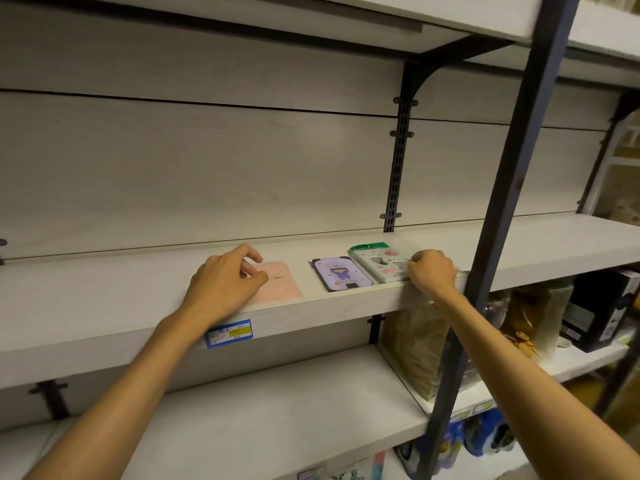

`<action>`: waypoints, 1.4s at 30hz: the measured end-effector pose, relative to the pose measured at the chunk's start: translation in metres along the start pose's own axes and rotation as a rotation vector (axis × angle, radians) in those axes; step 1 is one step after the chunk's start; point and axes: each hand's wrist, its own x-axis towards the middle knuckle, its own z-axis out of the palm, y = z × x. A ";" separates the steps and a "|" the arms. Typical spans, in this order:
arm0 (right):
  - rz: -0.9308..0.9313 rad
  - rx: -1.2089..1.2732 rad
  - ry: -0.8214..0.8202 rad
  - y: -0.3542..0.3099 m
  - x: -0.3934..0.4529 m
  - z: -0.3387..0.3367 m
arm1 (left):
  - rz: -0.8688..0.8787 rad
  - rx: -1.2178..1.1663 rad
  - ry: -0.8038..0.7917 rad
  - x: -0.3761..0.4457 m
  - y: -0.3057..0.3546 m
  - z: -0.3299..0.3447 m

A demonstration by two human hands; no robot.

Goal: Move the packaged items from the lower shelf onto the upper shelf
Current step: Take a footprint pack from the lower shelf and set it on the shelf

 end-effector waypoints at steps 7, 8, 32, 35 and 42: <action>-0.152 0.004 0.171 -0.023 -0.020 -0.010 | 0.013 0.031 0.057 -0.009 -0.011 -0.013; -0.214 0.037 0.172 -0.035 -0.027 -0.011 | 0.022 0.046 0.058 -0.012 -0.014 -0.016; -0.828 0.456 -0.349 -0.371 -0.445 0.110 | -0.029 0.017 0.058 -0.261 -0.280 -0.211; -0.863 0.459 -0.405 -0.411 -0.499 0.135 | -0.093 0.053 0.023 -0.299 -0.328 -0.239; -0.898 0.408 -0.594 -0.499 -0.589 0.200 | -0.275 0.104 0.009 -0.360 -0.440 -0.294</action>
